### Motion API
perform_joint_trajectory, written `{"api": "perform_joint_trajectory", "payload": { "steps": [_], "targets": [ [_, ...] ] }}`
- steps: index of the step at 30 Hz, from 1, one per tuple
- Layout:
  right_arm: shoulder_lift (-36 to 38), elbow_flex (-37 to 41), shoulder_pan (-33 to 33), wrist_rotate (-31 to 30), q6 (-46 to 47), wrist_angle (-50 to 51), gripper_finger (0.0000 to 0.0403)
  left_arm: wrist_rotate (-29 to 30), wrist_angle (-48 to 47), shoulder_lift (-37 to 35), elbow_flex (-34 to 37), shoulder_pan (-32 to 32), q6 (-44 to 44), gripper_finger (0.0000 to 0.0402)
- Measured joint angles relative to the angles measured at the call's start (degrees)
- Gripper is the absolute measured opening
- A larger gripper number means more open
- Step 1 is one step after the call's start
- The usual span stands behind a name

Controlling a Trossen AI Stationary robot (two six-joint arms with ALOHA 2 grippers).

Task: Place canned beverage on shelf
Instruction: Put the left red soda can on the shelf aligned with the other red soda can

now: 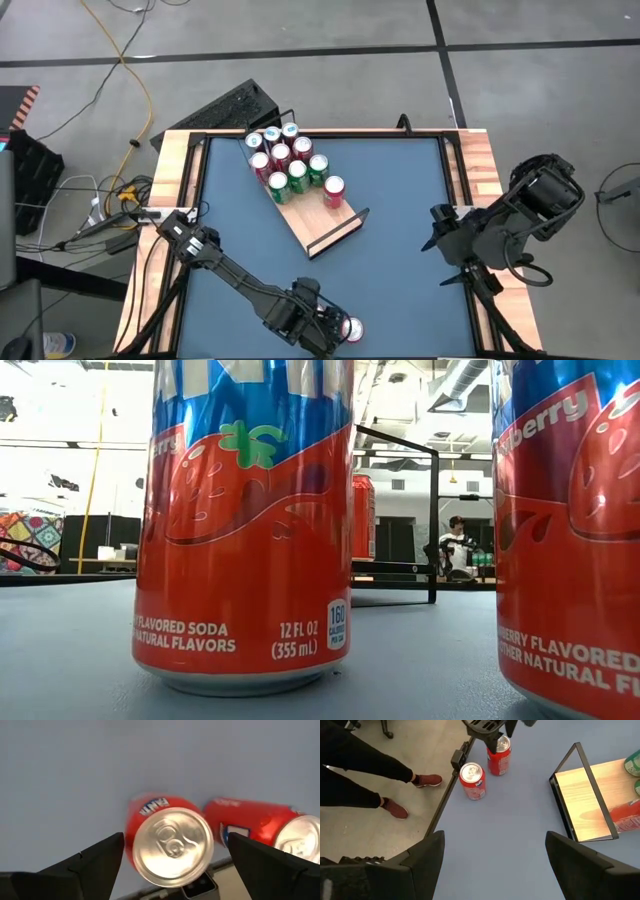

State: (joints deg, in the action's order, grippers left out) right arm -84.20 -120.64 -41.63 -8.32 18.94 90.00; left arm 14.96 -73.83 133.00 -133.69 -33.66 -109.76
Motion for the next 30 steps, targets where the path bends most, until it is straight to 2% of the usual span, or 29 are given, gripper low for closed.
{"api": "perform_joint_trajectory", "payload": {
  "steps": [7, 16, 23, 27, 30],
  "targets": [
    [0.0, 0.0, 0.0, 0.0, -0.8, 0.0, 0.0329, -2.5, 1.4, 2.1, 0.0, 0.1, -1.5, 0.0341],
    [0.0, 0.0, 0.0, 0.0, -1.5, 0.0, 0.0329, -0.8, 0.8, 2.2, 0.0, 0.5, 1.6, 0.0333],
    [0.0, 0.0, 0.0, 0.0, -1.5, 0.0, 0.0329, -4.0, 0.2, 2.2, -0.1, 0.5, 11.7, 0.0270],
    [0.0, 0.0, 0.0, 0.0, -1.5, 0.0, 0.0329, -5.6, -0.9, 2.2, -0.1, 0.5, 20.4, 0.0270],
    [0.0, 0.0, 0.0, 0.0, -1.5, 0.0, 0.0329, -7.0, -2.8, 2.1, -0.1, 0.5, 30.2, 0.0270]
  ]
}}
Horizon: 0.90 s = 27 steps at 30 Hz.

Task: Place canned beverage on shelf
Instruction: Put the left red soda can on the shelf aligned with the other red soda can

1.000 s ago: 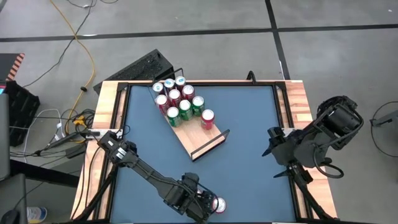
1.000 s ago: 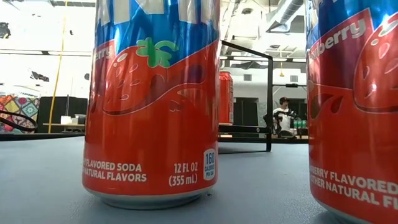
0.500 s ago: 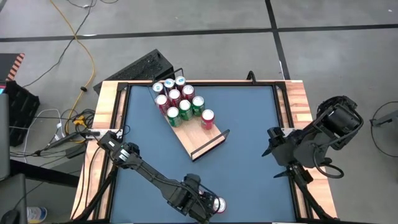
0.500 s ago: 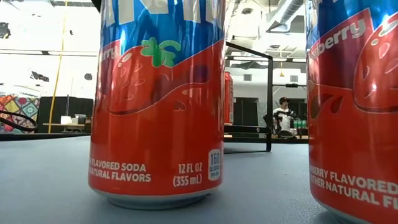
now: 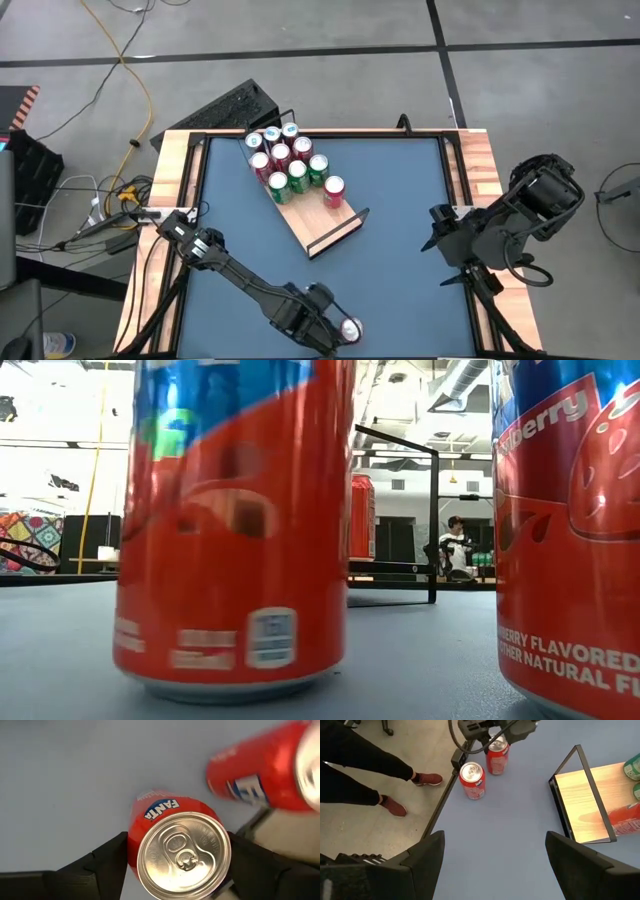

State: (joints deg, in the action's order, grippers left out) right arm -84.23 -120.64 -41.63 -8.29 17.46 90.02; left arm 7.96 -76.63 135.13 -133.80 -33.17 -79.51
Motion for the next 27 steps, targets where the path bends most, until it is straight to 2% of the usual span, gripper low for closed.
{"api": "perform_joint_trajectory", "payload": {
  "steps": [6, 9, 19, 27],
  "targets": [
    [0.0, 0.0, 0.0, -0.1, 0.0, 0.0, 0.0329, -1.7, -4.1, -0.2, -0.1, 1.4, 21.0, 0.0270],
    [0.0, 0.0, 0.0, -0.6, -0.1, 0.0, 0.0329, -2.6, -3.6, -0.2, -0.1, 2.4, 27.7, 0.0270],
    [0.0, 0.0, 0.0, -1.0, 0.1, 0.0, 0.0329, -2.0, -4.9, -1.1, -0.9, 3.3, 33.3, 0.0270],
    [0.0, 0.0, 0.2, -2.4, 0.1, 0.0, 0.0329, -2.3, -4.8, -4.9, -1.1, 3.2, 35.9, 0.0270]
  ]
}}
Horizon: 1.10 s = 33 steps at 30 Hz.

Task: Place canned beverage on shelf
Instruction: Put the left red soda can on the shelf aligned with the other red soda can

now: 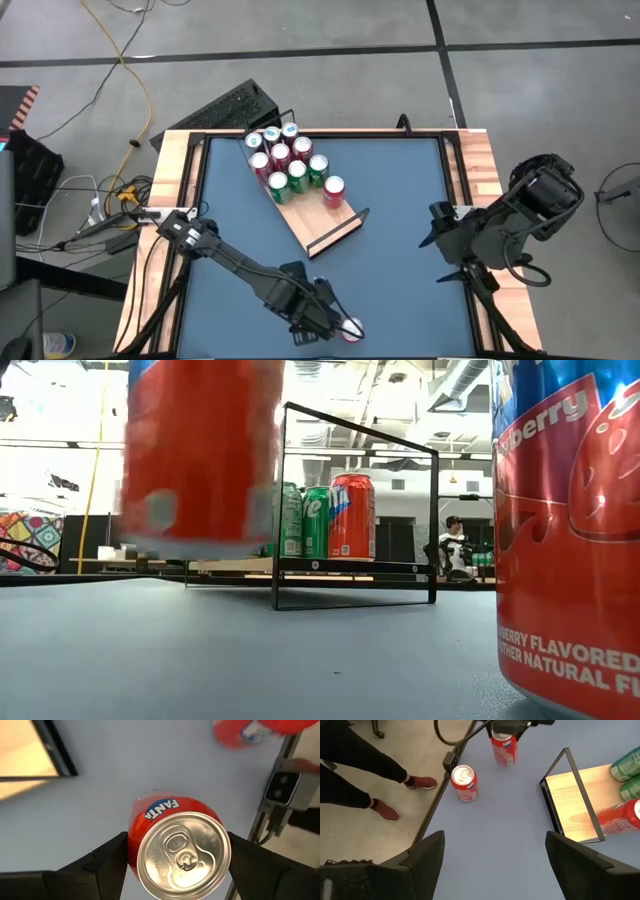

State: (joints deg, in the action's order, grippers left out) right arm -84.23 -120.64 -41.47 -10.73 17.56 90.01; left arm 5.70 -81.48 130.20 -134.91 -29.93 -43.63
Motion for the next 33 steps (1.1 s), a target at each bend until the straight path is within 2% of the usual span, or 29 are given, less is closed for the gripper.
{"api": "perform_joint_trajectory", "payload": {
  "steps": [8, 16, 22, 26, 33],
  "targets": [
    [0.0, 0.0, 0.0, -0.1, 0.0, 0.0, 0.0329, 1.0, -0.3, -6.5, 0.0, 1.3, 3.2, 0.0270],
    [0.0, 0.0, 0.0, -0.1, 0.1, 0.0, 0.0329, 0.8, -3.3, -16.0, 0.0, 5.5, 14.1, 0.0270],
    [0.0, 0.0, 1.0, -2.5, 1.8, 0.0, 0.0329, 2.9, -8.5, -21.9, -0.1, 12.5, 22.3, 0.0270],
    [0.0, 0.0, 2.6, -4.4, 2.3, 0.0, 0.0329, 2.6, -8.5, -23.8, -0.1, 18.4, 30.8, 0.0270],
    [0.0, 0.0, 6.0, -4.7, 4.9, 0.0, 0.0329, -3.3, -8.5, -23.5, 1.0, 28.3, 45.5, 0.0270]
  ]
}}
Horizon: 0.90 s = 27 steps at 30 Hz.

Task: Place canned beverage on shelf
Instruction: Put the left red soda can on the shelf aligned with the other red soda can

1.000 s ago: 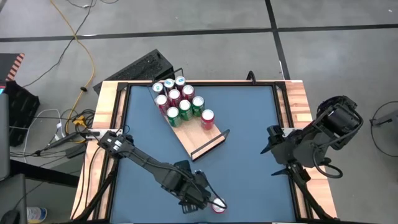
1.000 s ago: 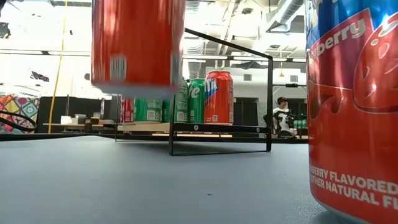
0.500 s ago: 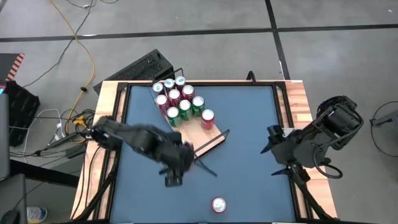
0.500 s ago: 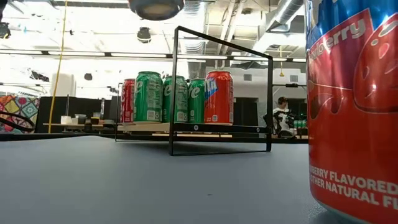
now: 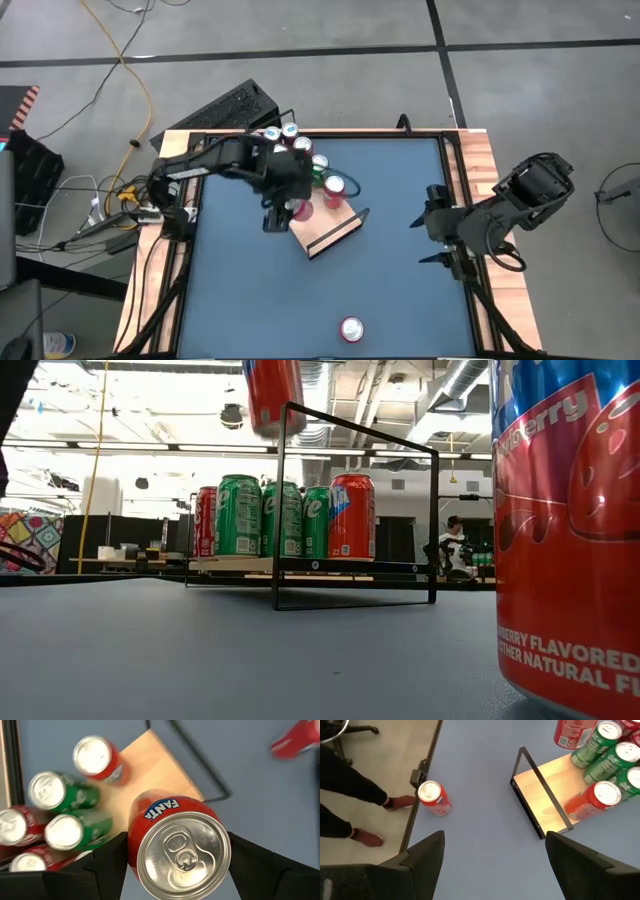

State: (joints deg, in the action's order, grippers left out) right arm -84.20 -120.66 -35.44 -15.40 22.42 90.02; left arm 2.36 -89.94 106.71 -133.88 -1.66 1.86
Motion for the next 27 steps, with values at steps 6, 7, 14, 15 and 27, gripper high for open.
{"api": "perform_joint_trajectory", "payload": {
  "steps": [6, 7, 14, 15, 27],
  "targets": [
    [0.0, 0.0, 2.0, 0.0, 1.5, 0.0, 0.0329, -3.2, 2.9, 0.3, 5.6, 5.3, 6.5, 0.0270],
    [0.0, 0.0, 2.3, 0.0, 1.6, 0.0, 0.0329, -3.2, 3.1, 0.3, 6.7, 5.8, 7.1, 0.0270],
    [0.0, 0.0, 2.5, 0.0, 1.6, 0.0, 0.0329, -5.9, 9.1, 0.4, 14.5, 7.7, 7.2, 0.0270],
    [0.0, 0.0, 2.5, 0.0, 1.6, 0.0, 0.0329, -5.8, 9.4, 0.4, 15.6, 8.0, 6.8, 0.0270],
    [0.0, 0.0, 2.5, 0.0, 1.1, 0.0, 0.0329, -7.2, 17.7, 0.3, 23.9, 12.5, 9.3, 0.0271]
  ]
}}
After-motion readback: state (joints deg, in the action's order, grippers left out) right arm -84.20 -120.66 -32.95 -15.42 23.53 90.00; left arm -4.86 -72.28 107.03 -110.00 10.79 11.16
